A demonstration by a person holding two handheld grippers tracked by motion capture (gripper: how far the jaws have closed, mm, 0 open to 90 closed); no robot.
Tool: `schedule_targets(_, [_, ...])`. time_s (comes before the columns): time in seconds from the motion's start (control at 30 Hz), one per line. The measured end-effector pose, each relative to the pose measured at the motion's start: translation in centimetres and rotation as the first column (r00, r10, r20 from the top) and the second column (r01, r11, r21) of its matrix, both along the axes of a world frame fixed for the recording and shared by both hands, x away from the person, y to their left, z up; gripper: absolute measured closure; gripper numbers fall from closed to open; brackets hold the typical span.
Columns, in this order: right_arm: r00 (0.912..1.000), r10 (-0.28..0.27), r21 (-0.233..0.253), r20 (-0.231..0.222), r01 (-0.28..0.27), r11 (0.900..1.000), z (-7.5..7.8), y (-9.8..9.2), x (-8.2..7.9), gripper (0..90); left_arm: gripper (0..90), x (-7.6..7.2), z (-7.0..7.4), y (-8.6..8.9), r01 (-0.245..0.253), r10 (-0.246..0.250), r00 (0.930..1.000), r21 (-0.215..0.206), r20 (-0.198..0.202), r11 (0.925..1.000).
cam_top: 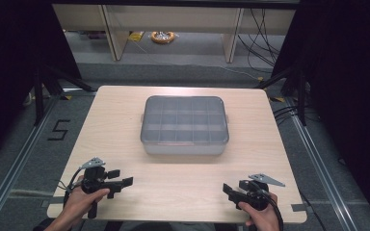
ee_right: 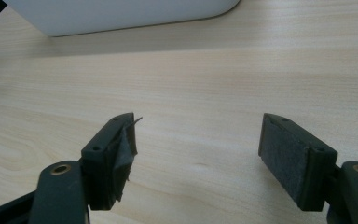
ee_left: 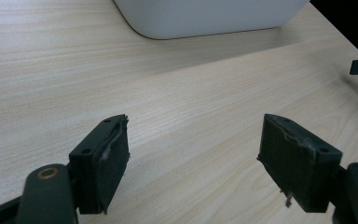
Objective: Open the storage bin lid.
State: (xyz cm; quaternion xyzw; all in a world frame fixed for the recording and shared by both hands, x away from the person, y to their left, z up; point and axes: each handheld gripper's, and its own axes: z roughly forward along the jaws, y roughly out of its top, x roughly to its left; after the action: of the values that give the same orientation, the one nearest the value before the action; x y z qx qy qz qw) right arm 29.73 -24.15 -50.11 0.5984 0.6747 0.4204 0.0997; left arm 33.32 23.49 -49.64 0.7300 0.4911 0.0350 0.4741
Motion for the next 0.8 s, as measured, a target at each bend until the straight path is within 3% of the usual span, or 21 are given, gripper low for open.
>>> schedule_targets(0.17, [0.9998, -0.008, -0.001, -0.019, 0.008, 1.0, 0.04, -0.08, -0.04, 28.4, 23.5, -0.01, 0.02, -0.05, 0.01, -0.01, 1.0, 0.004, 0.002, 0.9999])
schedule_targets(0.2, [0.9994, 0.026, -0.014, 0.024, -0.025, 1.0, -0.26, -0.41, 0.26, 28.4, 23.4, 0.0, 0.0, -0.05, 0.014, -0.014, 0.9999, 0.005, 0.002, 0.9999])
schedule_targets(0.27, [0.9992, 0.035, 0.006, 0.021, -0.035, 0.999, -0.19, -0.47, 0.23, 28.2, 23.4, 0.01, -0.05, -0.05, 0.014, -0.014, 0.9999, 0.003, 0.001, 0.9999])
schedule_targets(0.33, [0.9994, 0.025, -0.016, 0.023, -0.024, 1.0, -0.27, -0.52, 0.29, 27.9, 23.2, 0.01, -0.04, -0.03, 0.012, -0.012, 0.9999, 0.003, 0.0, 0.9999])
schedule_targets(0.53, [0.9995, 0.015, -0.016, 0.028, -0.015, 1.0, -0.38, -0.6, 0.36, 27.5, 23.0, 0.06, -0.11, 0.02, 0.013, -0.013, 0.9999, 0.004, -0.004, 0.9999])
schedule_targets(0.57, [0.9996, 0.016, -0.008, 0.021, -0.016, 1.0, -0.29, -0.64, 0.32, 27.5, 23.0, 0.07, -0.13, 0.03, 0.013, -0.013, 0.9999, 0.005, -0.005, 0.9999])
schedule_targets(0.6, [0.9997, -0.008, 0.017, -0.023, 0.008, 1.0, 0.03, -0.44, 0.03, 27.5, 22.9, 0.07, -0.13, 0.03, 0.013, -0.013, 0.9999, 0.004, -0.005, 0.9999])
schedule_targets(0.7, [0.9999, -0.01, 0.046, -0.012, 0.011, 0.999, -0.12, -0.56, 0.18, 27.5, 22.9, 0.09, -0.13, 0.03, 0.009, -0.009, 0.9999, -0.001, -0.005, 1.0])
schedule_targets(0.8, [0.9994, -0.033, 0.041, -0.014, 0.034, 0.999, -0.1, -0.73, 0.23, 27.6, 22.8, 0.11, -0.14, 0.01, 0.0, 0.0, 1.0, -0.005, -0.007, 1.0])
